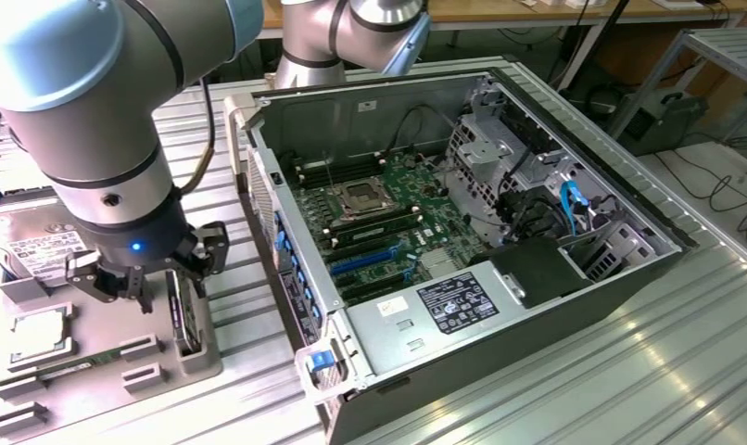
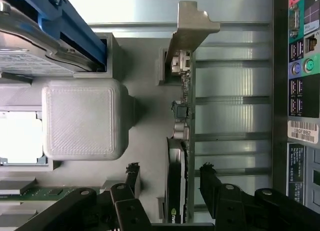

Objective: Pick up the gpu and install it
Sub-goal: 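Pick up the gpu and move the gpu toward the slot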

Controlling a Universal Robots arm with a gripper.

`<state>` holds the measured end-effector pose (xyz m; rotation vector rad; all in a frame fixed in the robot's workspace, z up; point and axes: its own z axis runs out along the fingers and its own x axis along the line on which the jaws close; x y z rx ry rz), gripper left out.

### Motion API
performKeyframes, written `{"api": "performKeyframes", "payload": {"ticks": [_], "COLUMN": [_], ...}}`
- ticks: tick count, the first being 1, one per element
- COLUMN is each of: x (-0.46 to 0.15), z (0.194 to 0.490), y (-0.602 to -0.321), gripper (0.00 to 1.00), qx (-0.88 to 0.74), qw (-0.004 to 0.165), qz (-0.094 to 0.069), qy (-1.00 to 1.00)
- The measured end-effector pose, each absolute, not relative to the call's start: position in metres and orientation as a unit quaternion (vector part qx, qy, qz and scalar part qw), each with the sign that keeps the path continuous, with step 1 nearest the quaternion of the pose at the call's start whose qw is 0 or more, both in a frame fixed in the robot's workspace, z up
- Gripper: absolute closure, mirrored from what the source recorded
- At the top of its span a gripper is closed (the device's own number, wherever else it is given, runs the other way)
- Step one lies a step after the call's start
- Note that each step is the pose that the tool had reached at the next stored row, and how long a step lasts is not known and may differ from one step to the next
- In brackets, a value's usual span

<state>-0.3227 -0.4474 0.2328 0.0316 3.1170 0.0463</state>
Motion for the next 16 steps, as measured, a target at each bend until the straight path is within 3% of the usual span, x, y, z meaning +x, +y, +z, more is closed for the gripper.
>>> {"api": "performKeyframes", "payload": {"ticks": [5,7,8,14,16], "x": [-0.3221,-0.3219,-0.3219,-0.3188,-0.3183], "z": [0.2243,0.2237,0.2237,0.2229,0.2227], "y": [-0.4468,-0.4468,-0.4469,-0.4469,-0.4468], "gripper": [0.4,0.41,0.49,0.5,0.63], "qx": [0.01,0.01,0.01,0.01,0.01], "qw": [0.012,0.012,0.012,0.012,0.012], "qz": [0.015,0.015,0.015,0.015,0.015], "qy": [1.0,1.0,1.0,1.0,1.0]}}
